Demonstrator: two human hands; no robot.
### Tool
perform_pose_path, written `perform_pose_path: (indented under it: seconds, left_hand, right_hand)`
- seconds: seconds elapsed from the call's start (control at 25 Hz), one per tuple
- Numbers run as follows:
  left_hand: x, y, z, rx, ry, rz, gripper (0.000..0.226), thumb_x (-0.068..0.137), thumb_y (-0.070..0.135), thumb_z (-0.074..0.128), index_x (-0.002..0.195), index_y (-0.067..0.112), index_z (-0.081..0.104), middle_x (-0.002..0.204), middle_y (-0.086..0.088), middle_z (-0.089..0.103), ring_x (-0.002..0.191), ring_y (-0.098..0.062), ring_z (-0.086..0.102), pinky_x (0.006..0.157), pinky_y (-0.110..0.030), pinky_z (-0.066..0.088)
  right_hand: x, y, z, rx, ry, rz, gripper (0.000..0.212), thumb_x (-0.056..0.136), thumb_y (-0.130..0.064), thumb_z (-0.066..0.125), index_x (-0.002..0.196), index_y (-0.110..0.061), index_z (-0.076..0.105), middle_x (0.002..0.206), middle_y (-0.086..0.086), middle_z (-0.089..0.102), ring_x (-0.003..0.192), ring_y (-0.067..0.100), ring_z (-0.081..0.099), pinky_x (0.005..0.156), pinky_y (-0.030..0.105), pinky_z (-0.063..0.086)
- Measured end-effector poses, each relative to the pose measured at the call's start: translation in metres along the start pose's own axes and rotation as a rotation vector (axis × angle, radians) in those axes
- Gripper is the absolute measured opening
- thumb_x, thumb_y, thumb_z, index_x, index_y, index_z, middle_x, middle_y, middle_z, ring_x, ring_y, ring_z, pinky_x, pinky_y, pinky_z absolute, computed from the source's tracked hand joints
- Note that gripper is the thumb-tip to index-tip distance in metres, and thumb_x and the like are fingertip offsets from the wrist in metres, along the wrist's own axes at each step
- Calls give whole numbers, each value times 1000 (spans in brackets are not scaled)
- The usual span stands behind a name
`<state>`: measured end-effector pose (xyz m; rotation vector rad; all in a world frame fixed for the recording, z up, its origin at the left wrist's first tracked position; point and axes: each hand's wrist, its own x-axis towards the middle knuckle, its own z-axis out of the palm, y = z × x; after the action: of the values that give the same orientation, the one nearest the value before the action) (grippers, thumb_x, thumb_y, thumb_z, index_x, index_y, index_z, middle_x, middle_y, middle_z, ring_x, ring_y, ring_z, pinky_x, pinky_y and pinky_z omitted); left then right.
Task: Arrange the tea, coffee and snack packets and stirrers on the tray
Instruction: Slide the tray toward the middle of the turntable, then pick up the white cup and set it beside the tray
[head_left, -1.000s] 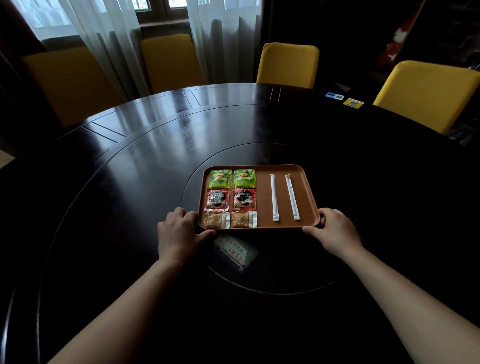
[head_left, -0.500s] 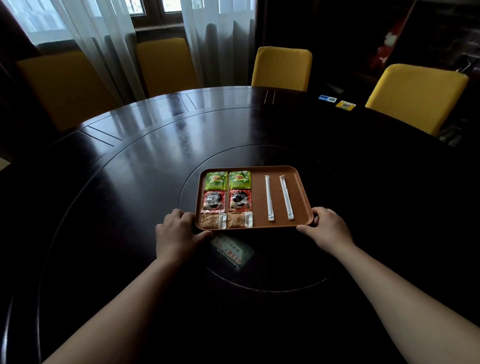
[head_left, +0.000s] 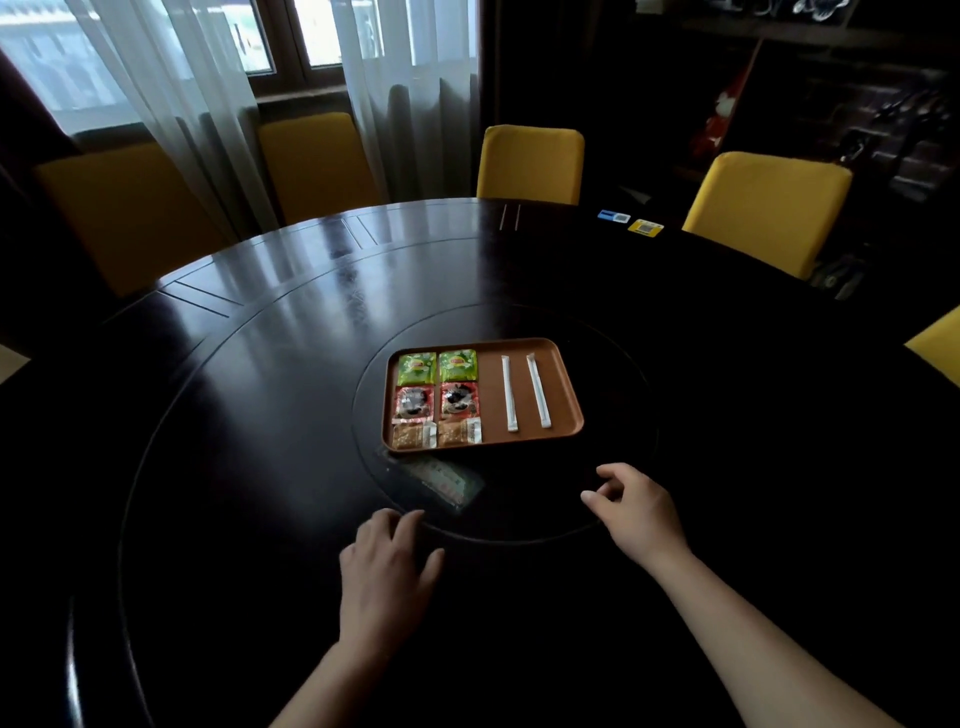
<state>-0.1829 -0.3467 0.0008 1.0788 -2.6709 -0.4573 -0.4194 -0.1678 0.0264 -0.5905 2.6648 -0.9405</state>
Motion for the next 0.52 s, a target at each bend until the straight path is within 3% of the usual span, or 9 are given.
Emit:
perform_pose_path:
  seconds: [0.24,0.4,0.52]
  left_hand:
    - [-115,54,2,44,-115,188,54,85,49,64,133,24,57,130,-4,57,125,-24,52,102,-47,45]
    - [-168,94,8,118,-255,374,57,93,52,49,144,28,43,151,-6,42,146,-28,28,118,-57,23]
    - [-189,107,24,161,-340,471,64,94,62,37,151,33,32,163,-8,28,152,-33,13,118,-65,8]
  right_hand:
    - [-137,33,-42,119,-2,49,28,87,-28,72,113,-19,69,90,-11,69,86,4,62,72,14,43]
    - [-253,78,-71,132,7,156,23,87,-27,71,109,-21,71,92,-9,70,88,5,65,77,19,49]
    - [-333,113,-91,156,36,287,17,88,-24,70,104,-20,73,93,-8,71,89,3,65,78,21,52]
